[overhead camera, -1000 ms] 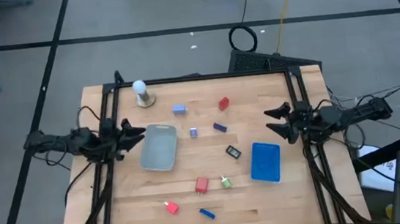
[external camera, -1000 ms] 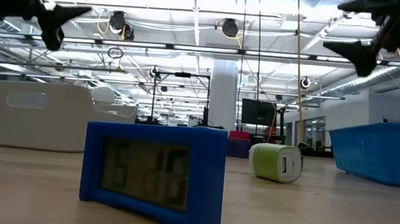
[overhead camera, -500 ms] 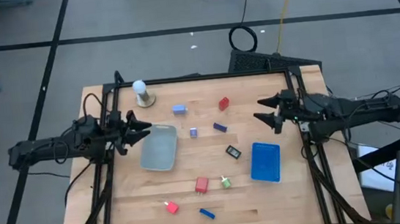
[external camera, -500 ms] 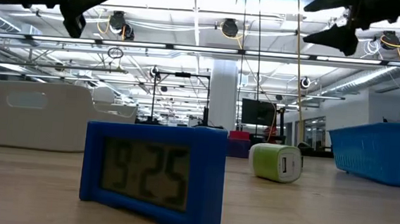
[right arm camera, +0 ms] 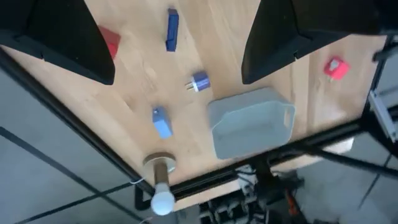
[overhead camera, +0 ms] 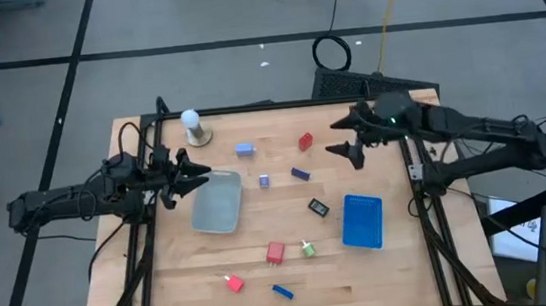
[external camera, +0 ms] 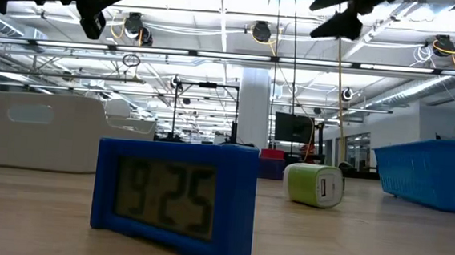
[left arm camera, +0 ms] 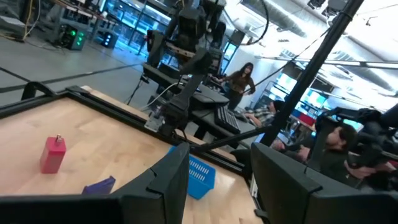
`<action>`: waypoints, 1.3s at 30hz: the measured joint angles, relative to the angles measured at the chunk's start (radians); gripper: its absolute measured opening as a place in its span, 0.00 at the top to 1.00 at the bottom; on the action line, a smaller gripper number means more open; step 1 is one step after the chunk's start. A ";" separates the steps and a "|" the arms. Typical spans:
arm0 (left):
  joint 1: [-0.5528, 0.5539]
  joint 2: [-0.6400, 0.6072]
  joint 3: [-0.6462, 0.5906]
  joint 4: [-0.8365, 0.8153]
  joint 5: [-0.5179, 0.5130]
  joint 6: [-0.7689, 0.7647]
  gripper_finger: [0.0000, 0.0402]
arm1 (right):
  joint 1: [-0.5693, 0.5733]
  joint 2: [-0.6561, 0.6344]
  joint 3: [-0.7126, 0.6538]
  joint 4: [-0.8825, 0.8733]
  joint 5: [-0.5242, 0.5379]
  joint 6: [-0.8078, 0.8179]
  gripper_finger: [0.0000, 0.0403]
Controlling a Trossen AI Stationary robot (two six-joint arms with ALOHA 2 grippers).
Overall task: Pick & Place Office items
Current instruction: Put the top red charger adapter into the gray bin
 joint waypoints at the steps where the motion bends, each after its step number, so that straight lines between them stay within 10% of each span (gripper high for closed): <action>1: 0.000 0.000 0.000 0.001 -0.005 -0.001 0.56 | -0.013 0.024 0.037 -0.041 -0.009 -0.032 0.14; 18: 0.000 0.000 0.000 0.001 -0.097 -0.041 0.56 | -0.141 0.396 0.379 -0.559 -0.084 -0.529 0.14; 39: 0.001 0.000 0.000 -0.041 -0.098 -0.018 0.56 | -0.180 0.652 0.397 -0.483 0.021 -0.736 0.14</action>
